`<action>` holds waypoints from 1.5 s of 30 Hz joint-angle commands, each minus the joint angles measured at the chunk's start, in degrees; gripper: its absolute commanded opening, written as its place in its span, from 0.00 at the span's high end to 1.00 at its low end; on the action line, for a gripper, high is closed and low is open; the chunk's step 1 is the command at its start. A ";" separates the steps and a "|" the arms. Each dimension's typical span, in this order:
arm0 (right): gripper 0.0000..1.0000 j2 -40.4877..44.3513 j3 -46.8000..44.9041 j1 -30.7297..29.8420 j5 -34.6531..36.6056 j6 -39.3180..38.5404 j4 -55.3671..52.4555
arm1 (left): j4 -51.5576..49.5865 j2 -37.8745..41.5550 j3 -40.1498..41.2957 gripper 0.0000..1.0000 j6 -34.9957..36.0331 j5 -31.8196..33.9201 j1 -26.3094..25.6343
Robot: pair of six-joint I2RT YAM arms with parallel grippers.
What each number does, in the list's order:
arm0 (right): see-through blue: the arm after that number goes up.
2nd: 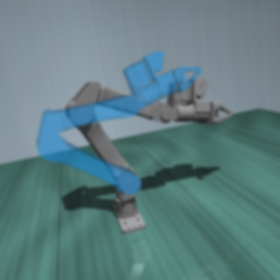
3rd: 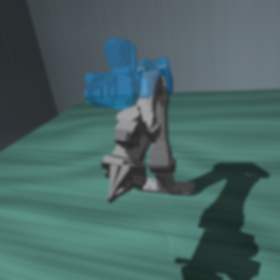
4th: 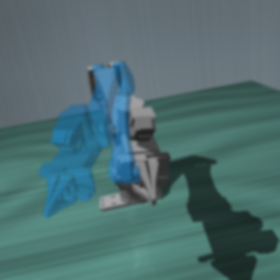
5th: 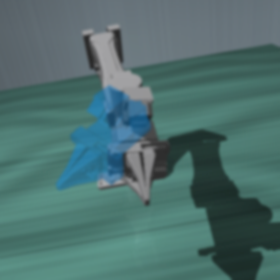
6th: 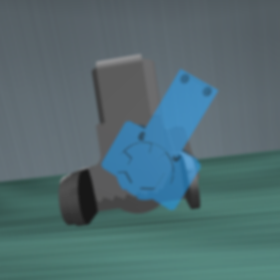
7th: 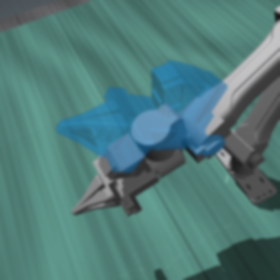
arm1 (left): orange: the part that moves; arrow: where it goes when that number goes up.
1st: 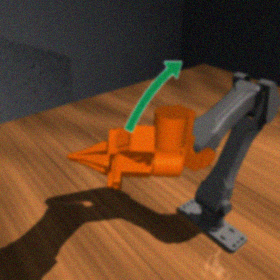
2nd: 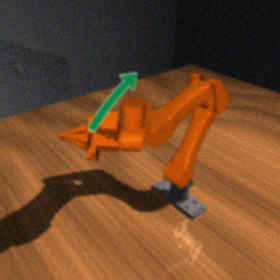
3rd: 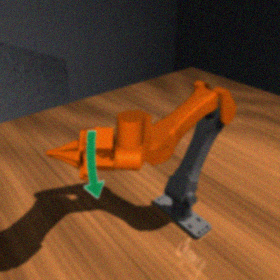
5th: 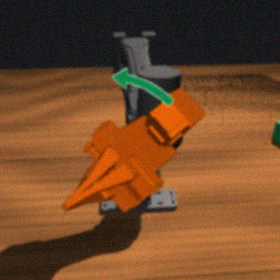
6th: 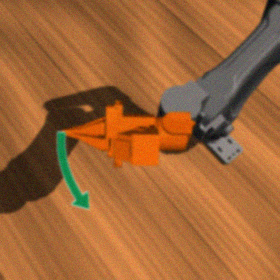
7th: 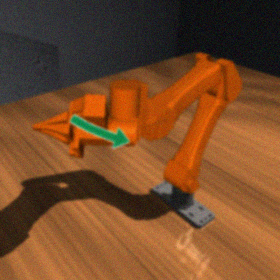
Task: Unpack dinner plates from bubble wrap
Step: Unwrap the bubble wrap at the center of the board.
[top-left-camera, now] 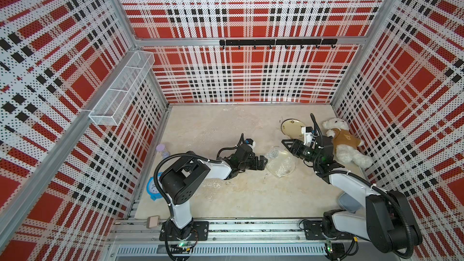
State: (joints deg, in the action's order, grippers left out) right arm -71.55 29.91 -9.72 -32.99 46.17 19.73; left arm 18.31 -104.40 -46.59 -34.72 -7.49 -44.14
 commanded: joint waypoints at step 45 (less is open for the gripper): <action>0.00 13.26 9.85 -2.83 20.10 -15.59 -35.45 | -17.51 4.54 -4.92 0.01 0.44 -3.54 5.35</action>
State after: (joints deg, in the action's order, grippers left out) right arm -59.40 40.69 -12.16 -14.41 31.59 -15.90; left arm 1.65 -99.07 -50.17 -35.24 -10.57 -38.96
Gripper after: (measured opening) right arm 0.994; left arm 0.993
